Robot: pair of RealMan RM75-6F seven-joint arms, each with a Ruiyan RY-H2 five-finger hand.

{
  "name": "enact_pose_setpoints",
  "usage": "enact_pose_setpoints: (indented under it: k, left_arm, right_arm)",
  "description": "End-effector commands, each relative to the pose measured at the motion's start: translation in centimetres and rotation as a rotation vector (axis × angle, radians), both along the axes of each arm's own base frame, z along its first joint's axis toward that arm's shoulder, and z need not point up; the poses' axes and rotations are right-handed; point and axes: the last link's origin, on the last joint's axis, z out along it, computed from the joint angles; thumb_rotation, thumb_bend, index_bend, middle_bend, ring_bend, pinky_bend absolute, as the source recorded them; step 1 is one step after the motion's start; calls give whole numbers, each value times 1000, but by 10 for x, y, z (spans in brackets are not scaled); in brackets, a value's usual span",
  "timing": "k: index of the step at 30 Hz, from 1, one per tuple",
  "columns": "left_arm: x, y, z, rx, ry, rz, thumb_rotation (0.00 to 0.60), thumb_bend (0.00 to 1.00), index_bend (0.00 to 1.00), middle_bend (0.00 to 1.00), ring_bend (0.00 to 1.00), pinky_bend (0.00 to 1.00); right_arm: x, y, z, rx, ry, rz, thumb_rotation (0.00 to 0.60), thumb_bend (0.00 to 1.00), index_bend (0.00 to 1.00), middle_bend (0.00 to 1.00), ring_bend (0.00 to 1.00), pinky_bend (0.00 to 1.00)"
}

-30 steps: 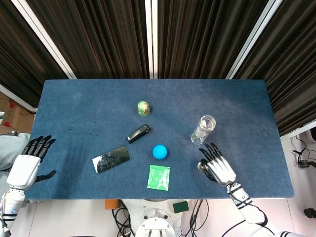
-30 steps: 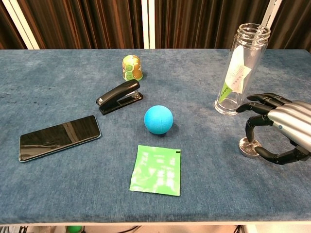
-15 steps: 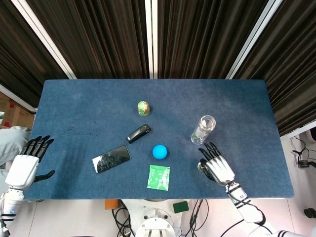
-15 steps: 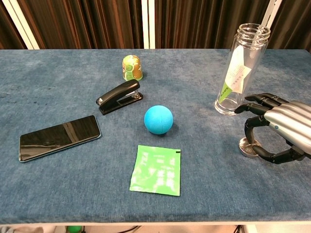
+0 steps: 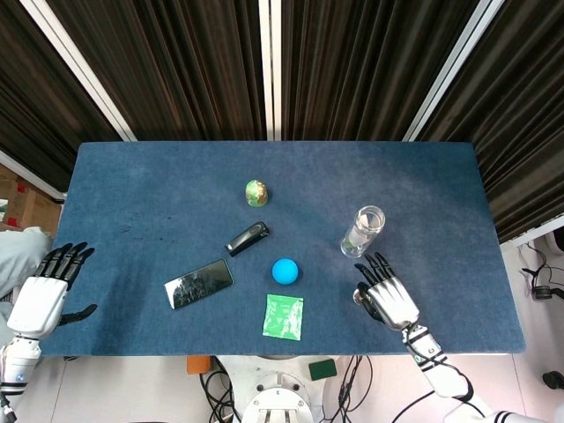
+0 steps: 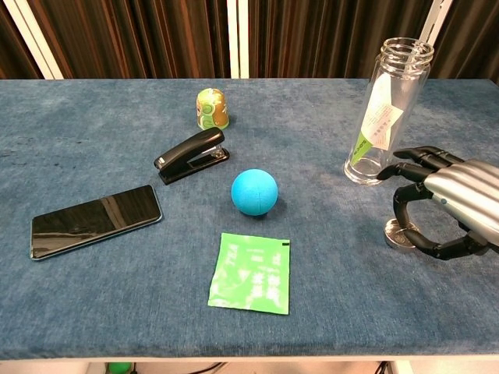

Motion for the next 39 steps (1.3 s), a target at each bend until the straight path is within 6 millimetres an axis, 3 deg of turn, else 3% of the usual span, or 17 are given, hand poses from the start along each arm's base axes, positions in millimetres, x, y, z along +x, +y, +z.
enact_pose_setpoints:
  k: [1,6,12,16,22,30,39]
  left_arm:
    - [0,0,1,1,1,0,600,36,110,82,51,119]
    - [1,0,1,4,0,-3,600,36,110,82,51,119]
    - [2,0,1,3,-1,-6,600,36,110,82,51,119]
    - [2,0,1,2,-2,-9,600,36,110,82,51,119]
    - [1,0,0,-2,-2,-5,600,36,110,82,51,119]
    - [1,3,-1,-6,0,-1,600,37,110,82,51,119]
    - [0,5,-2,-10,2,5,600,36,110,82,51,119]
  right_arm:
    - [2,3,9,-16,-19,15,600,454,632,154,0,0]
    - [12,9,35,-73,-65,70,600,454,638,154,0,0]
    - [45,8,83,-192,-129,182,600,454,645,154,0,0]
    - [69,-7,115,-286,-139,231,600,454,651,154,0,0]
    - [98,-41,145,-360,-113,227,600,454,661,153,0,0]
    - [110,-83,158,-382,-32,151,600,454,676,153,0,0]
    - [105,-103,140,-318,37,78,600,454,681,152,0,0]
